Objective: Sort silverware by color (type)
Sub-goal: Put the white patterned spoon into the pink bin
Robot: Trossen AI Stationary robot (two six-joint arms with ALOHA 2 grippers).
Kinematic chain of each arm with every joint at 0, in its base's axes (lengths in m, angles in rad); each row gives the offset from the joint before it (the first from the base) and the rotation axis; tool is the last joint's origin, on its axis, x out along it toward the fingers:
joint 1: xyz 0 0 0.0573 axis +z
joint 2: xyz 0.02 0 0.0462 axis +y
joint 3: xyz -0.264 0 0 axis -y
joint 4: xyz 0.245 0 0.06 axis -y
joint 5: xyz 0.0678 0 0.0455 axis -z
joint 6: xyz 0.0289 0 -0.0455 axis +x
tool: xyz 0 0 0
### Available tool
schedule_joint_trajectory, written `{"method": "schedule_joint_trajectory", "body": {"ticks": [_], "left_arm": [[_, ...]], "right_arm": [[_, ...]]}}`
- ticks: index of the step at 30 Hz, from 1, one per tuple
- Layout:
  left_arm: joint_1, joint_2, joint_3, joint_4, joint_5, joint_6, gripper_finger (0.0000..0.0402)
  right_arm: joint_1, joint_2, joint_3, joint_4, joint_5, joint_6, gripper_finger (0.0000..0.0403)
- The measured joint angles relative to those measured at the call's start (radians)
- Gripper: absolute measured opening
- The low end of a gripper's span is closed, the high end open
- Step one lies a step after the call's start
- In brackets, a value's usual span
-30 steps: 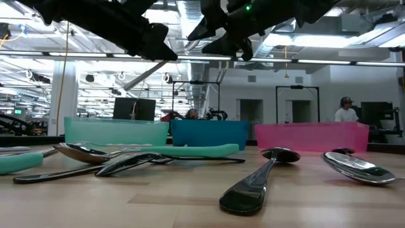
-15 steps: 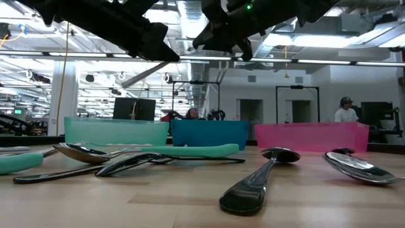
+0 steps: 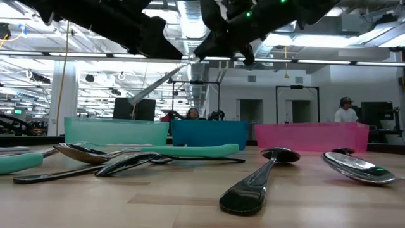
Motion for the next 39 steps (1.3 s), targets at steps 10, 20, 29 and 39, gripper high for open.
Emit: {"method": "schedule_joint_trajectory", "body": {"ticks": [10,20,29,39], "left_arm": [[-0.002,-0.010,0.000,-0.093,-0.011,-0.046,0.0139],[-0.002,-0.116,-0.001,-0.287,-0.092,-0.138,0.0147],[-0.001,-0.225,-0.001,-0.505,-0.054,-0.253,0.0147],[-0.002,-0.237,-0.002,-0.702,-0.001,-0.425,0.0147]], "right_arm": [[-0.011,-0.002,0.000,-0.052,0.003,0.003,0.0027],[-0.090,-0.033,0.001,-0.075,0.007,-0.028,0.0027],[-0.208,-0.170,0.001,-0.260,0.083,-0.112,0.0027],[-0.315,-0.316,0.072,-0.731,0.219,-0.214,0.0027]]}}
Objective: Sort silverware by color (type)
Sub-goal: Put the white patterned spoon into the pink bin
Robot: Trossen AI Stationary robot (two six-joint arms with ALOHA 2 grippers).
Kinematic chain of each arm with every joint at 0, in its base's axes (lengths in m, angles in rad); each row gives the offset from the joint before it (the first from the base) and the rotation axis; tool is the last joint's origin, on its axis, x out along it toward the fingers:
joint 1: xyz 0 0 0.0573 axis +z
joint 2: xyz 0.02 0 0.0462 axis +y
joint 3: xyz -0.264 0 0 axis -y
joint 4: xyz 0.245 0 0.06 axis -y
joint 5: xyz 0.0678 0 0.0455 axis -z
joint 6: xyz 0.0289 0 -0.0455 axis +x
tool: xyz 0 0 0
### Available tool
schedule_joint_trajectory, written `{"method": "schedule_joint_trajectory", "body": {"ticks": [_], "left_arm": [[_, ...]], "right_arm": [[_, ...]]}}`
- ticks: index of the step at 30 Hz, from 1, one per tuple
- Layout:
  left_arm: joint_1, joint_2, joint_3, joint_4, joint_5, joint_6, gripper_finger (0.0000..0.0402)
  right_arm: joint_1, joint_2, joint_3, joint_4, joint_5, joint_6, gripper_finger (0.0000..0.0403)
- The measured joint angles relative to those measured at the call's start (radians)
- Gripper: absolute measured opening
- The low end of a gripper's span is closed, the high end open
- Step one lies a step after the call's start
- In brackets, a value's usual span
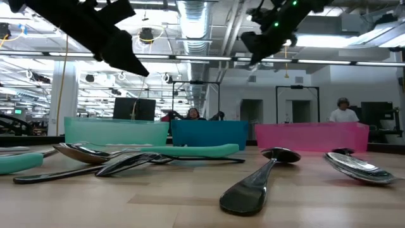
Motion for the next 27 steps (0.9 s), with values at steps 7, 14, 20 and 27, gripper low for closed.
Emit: {"method": "schedule_joint_trajectory", "body": {"ticks": [7,14,20,27], "left_arm": [[0.002,0.000,0.000,-0.027,0.031,-0.032,0.0147],[0.005,0.000,0.000,-0.049,0.104,-0.054,0.0147],[0.005,0.000,0.000,-0.089,0.106,-0.082,0.0147],[0.005,0.000,0.000,-0.091,0.106,-0.084,0.0147]], "right_arm": [[-0.063,0.016,0.152,-0.329,0.001,-0.020,0.0027],[-0.136,0.100,0.264,-0.578,-0.016,-0.019,0.0027],[-0.199,0.181,0.330,-0.700,-0.146,-0.052,0.0027],[-0.249,0.275,0.385,-0.839,-0.196,-0.095,0.0027]]}}
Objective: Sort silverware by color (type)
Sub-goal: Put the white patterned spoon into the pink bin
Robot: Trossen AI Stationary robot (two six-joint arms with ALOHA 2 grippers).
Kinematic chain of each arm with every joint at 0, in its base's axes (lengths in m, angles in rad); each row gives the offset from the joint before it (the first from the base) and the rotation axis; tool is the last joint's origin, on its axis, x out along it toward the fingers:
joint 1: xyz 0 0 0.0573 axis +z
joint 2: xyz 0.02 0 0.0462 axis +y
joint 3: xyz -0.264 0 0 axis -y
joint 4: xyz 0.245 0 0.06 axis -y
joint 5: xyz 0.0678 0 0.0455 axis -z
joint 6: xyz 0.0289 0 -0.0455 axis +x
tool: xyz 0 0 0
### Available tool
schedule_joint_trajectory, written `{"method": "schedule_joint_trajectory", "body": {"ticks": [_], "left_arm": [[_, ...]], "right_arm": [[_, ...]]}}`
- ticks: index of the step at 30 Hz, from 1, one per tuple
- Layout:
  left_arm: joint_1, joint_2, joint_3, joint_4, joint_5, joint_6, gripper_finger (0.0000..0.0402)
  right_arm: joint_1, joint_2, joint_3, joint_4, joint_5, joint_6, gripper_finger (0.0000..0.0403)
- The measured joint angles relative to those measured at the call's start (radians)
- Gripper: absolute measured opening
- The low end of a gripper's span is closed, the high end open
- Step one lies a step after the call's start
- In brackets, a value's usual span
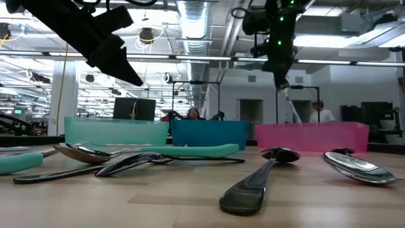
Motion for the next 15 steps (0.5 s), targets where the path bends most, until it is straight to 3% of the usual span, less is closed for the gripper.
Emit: {"method": "schedule_joint_trajectory", "body": {"ticks": [4,15], "left_arm": [[0.000,0.000,0.000,-0.001,0.000,0.000,0.0147],[0.000,0.000,0.000,-0.002,-0.001,0.000,0.0147]], "right_arm": [[-0.025,0.046,0.013,-0.048,-0.076,-0.044,0.0027],[-0.064,0.144,0.014,-0.119,-0.104,-0.136,0.0027]]}}
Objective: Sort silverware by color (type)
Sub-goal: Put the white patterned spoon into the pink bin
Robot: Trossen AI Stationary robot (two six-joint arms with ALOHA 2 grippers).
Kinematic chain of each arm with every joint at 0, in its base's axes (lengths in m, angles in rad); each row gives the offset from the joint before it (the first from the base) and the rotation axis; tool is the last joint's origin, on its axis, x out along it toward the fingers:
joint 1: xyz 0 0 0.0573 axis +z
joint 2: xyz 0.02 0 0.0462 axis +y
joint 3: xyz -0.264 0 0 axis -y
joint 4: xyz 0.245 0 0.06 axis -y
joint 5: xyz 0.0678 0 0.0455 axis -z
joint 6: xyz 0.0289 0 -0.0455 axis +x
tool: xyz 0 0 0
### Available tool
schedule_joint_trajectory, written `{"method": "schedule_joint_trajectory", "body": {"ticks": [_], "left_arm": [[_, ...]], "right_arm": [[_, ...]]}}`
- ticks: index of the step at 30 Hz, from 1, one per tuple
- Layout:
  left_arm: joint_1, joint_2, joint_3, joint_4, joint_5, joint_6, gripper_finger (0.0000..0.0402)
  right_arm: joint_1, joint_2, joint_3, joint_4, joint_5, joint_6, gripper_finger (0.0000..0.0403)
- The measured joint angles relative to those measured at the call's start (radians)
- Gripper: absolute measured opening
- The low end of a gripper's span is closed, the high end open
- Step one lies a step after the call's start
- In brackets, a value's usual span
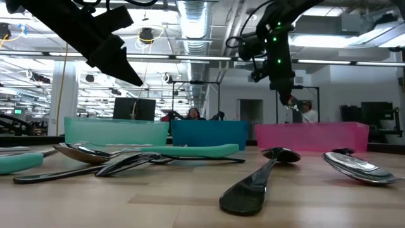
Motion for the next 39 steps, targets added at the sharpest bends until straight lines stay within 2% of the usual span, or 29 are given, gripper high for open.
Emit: {"method": "schedule_joint_trajectory", "body": {"ticks": [20,26,39], "left_arm": [[0.000,0.000,0.000,-0.035,-0.003,-0.027,0.0147],[0.000,0.000,0.000,-0.070,-0.004,-0.076,0.0147],[0.000,0.000,0.000,-0.071,-0.004,-0.079,0.0147]], "right_arm": [[-0.012,0.026,-0.026,0.171,-0.105,-0.016,0.0029],[-0.012,0.026,-0.026,0.200,-0.107,0.003,0.0031],[-0.012,0.026,-0.026,0.239,-0.106,0.035,0.0042]]}}
